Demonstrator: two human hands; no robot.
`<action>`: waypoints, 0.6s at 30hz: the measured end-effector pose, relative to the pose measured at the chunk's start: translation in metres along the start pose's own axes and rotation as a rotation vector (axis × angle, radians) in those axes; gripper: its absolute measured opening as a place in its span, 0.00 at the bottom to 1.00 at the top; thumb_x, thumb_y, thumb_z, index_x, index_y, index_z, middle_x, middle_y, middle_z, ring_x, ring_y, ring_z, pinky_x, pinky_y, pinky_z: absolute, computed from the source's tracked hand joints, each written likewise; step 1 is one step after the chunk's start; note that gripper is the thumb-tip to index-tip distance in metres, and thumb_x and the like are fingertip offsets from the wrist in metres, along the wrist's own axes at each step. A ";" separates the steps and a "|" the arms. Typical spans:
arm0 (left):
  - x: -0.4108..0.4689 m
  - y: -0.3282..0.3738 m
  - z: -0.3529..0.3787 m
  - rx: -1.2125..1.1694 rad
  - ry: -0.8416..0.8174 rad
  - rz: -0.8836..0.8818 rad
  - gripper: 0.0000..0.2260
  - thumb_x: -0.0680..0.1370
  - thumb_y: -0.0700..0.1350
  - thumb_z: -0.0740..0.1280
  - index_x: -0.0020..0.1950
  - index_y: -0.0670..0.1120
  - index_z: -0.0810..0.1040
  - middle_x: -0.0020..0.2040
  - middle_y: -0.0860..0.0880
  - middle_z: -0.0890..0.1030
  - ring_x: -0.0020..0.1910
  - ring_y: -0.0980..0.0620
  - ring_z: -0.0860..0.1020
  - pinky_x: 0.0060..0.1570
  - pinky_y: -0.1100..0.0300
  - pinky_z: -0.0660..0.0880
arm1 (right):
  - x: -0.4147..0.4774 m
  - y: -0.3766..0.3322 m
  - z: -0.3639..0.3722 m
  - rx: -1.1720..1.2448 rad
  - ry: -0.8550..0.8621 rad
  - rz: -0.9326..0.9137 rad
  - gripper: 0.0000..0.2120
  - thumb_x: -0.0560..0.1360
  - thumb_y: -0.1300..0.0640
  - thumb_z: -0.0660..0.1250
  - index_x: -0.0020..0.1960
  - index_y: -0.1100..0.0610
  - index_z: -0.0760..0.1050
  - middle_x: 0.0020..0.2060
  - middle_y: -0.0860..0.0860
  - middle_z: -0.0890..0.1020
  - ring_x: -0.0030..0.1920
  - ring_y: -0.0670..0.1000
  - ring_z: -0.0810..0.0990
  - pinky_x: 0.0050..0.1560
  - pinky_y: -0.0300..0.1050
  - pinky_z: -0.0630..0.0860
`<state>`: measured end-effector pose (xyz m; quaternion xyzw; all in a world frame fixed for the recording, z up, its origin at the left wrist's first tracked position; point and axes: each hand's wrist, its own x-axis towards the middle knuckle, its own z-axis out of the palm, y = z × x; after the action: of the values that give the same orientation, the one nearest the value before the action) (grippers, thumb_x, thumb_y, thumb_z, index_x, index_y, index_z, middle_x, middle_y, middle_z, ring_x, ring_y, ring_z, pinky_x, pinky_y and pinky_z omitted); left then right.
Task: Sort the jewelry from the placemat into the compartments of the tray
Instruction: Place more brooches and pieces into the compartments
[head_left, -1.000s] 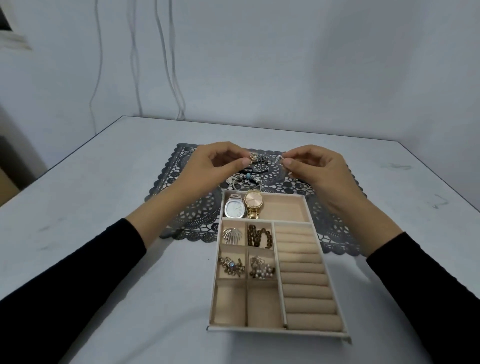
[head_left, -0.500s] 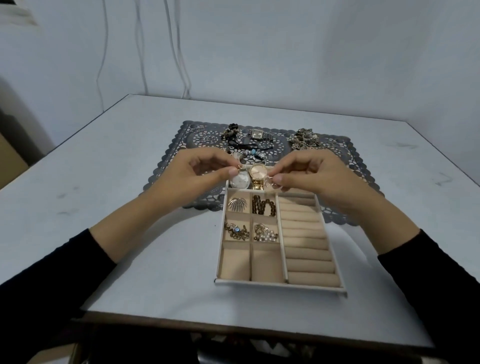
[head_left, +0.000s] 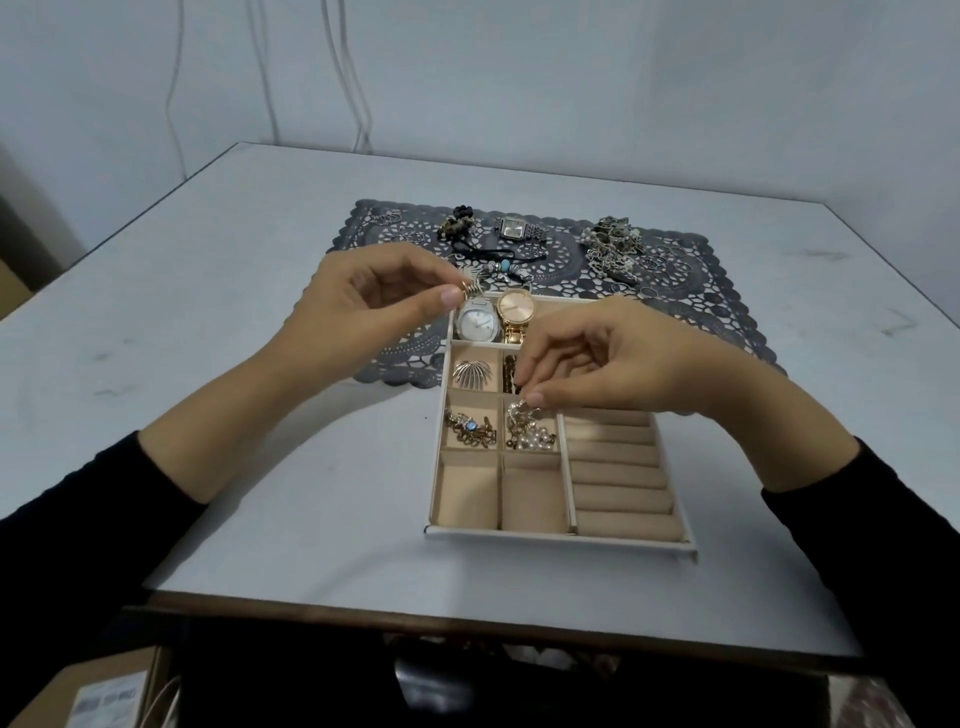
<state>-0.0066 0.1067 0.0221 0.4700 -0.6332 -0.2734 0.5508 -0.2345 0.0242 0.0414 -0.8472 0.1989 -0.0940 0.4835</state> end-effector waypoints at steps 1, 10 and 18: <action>0.000 0.000 0.000 -0.001 -0.002 -0.002 0.06 0.73 0.41 0.70 0.49 0.45 0.81 0.41 0.58 0.85 0.42 0.61 0.81 0.46 0.70 0.76 | 0.000 -0.001 0.000 -0.021 -0.014 -0.008 0.07 0.70 0.66 0.73 0.49 0.63 0.81 0.41 0.56 0.85 0.42 0.51 0.84 0.46 0.39 0.79; -0.001 0.000 0.002 0.003 -0.003 -0.002 0.06 0.73 0.41 0.70 0.49 0.45 0.81 0.42 0.57 0.85 0.43 0.61 0.81 0.47 0.70 0.75 | 0.002 -0.010 0.004 -0.265 -0.084 -0.036 0.06 0.71 0.62 0.74 0.47 0.56 0.85 0.40 0.46 0.86 0.41 0.44 0.83 0.45 0.37 0.78; 0.000 0.000 0.002 0.003 -0.011 0.001 0.06 0.73 0.41 0.70 0.49 0.45 0.80 0.41 0.57 0.85 0.42 0.62 0.81 0.46 0.70 0.75 | 0.005 -0.014 0.010 -0.496 -0.059 -0.060 0.06 0.71 0.61 0.73 0.47 0.53 0.85 0.37 0.41 0.85 0.36 0.33 0.79 0.38 0.25 0.71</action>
<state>-0.0083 0.1067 0.0216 0.4689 -0.6370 -0.2748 0.5467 -0.2229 0.0366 0.0481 -0.9479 0.1763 -0.0318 0.2634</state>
